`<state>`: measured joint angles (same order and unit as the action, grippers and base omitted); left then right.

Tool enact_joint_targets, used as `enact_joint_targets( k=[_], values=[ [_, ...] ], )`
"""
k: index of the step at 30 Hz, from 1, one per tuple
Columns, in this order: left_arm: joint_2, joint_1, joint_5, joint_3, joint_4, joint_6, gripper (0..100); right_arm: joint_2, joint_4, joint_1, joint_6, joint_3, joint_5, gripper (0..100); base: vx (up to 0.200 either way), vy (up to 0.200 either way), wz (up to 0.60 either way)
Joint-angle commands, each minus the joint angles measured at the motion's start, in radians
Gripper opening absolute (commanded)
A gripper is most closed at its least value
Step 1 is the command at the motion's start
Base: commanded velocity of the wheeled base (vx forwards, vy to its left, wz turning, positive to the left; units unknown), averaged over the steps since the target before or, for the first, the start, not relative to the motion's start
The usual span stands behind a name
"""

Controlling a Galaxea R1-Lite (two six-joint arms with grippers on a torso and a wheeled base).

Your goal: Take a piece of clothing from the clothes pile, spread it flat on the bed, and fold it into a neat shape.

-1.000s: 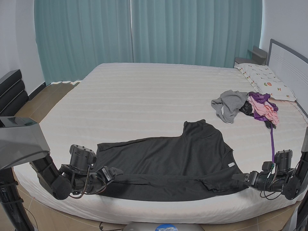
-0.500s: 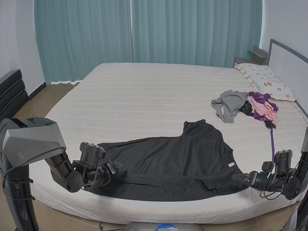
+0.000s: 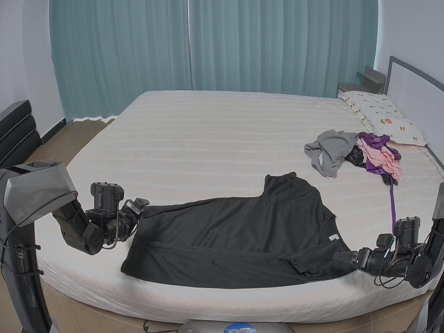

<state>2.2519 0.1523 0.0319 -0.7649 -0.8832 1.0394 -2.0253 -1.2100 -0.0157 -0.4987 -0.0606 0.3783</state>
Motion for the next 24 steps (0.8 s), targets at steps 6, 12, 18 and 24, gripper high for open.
enact_joint_targets(
  k=[6,12,18,24],
  values=[
    [-0.126,-0.079,-0.248,0.096,0.004,-0.051,100,0.004,-0.002,0.000,-0.004,0.001,-0.001,100,0.000,0.000,0.00],
    [-0.126,-0.155,-0.443,0.111,0.027,-0.300,100,-0.003,0.000,0.000,-0.001,0.001,0.001,100,0.000,0.000,0.00],
    [-0.041,-0.149,-0.451,0.098,0.073,-0.476,100,-0.006,0.000,0.000,-0.001,-0.001,0.001,100,0.000,0.000,0.00],
    [-0.028,-0.140,-0.449,0.107,0.070,-0.504,100,-0.018,0.000,0.000,0.003,-0.004,0.002,100,0.000,0.000,0.00]
  ],
)
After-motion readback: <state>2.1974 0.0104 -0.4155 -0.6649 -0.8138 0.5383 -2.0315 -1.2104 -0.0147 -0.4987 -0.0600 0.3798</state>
